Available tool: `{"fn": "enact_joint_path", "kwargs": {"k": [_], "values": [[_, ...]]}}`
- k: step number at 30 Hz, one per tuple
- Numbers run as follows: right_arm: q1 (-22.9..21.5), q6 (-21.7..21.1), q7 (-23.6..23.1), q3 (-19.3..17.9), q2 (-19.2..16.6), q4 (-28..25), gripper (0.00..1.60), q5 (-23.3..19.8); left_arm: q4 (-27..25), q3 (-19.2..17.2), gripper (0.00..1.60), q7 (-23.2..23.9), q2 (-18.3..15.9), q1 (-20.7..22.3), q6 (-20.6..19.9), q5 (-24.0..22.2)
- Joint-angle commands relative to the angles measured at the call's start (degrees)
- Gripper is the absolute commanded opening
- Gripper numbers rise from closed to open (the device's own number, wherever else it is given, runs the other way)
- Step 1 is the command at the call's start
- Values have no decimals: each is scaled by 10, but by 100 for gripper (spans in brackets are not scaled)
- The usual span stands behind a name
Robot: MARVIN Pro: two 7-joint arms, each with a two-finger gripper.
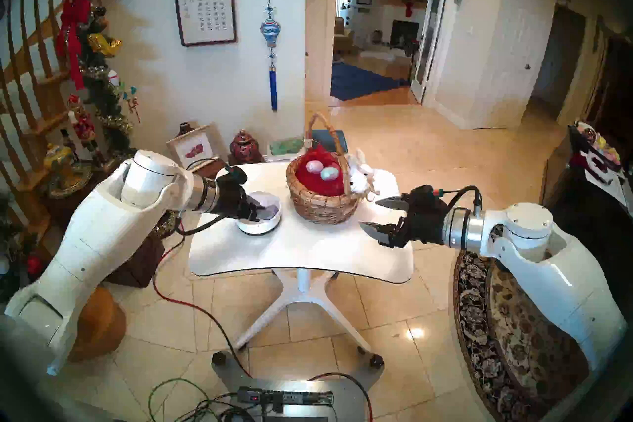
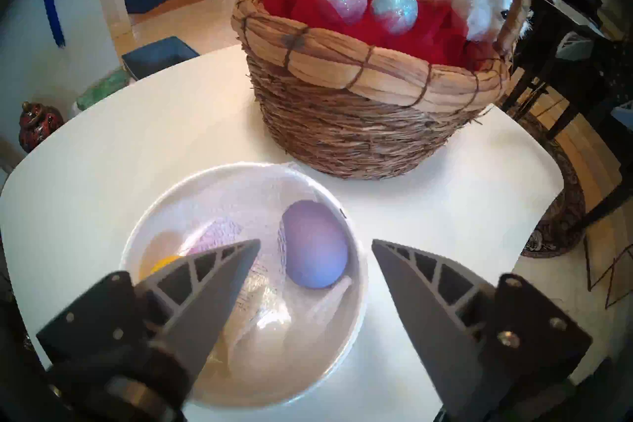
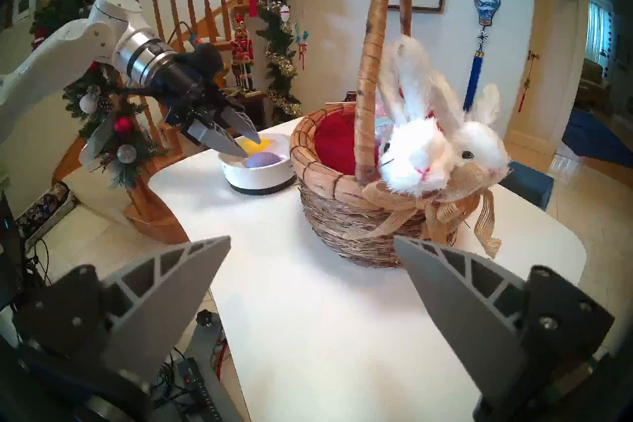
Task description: Put easter egg into basket
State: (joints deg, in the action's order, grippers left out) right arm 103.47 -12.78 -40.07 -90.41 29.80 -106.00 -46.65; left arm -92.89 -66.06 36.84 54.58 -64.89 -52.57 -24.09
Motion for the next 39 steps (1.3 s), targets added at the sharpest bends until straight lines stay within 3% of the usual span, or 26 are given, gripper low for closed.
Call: {"fn": "enact_joint_path", "kwargs": {"k": [1,18,20,22,24,39], "values": [[-1,1,1,-5,-1,-1,160,-1,16,7,122,-4,17,25,-5,4],[-1,1,1,-5,-1,-1,160,-1,37,15,122,-4,27,36,-14,2],[-1,1,1,-5,-1,-1,160,-1,38,15,115,-4,27,36,-14,2],[-1,1,1,-5,-1,-1,160,-1,39,16,81,-3,28,36,-14,2],[-1,1,1,-5,-1,-1,160,-1,40,17,75,-3,28,36,-14,2],[-1,1,1,-5,-1,-1,160,-1,37,3,77,-3,26,35,-14,-1]]}}
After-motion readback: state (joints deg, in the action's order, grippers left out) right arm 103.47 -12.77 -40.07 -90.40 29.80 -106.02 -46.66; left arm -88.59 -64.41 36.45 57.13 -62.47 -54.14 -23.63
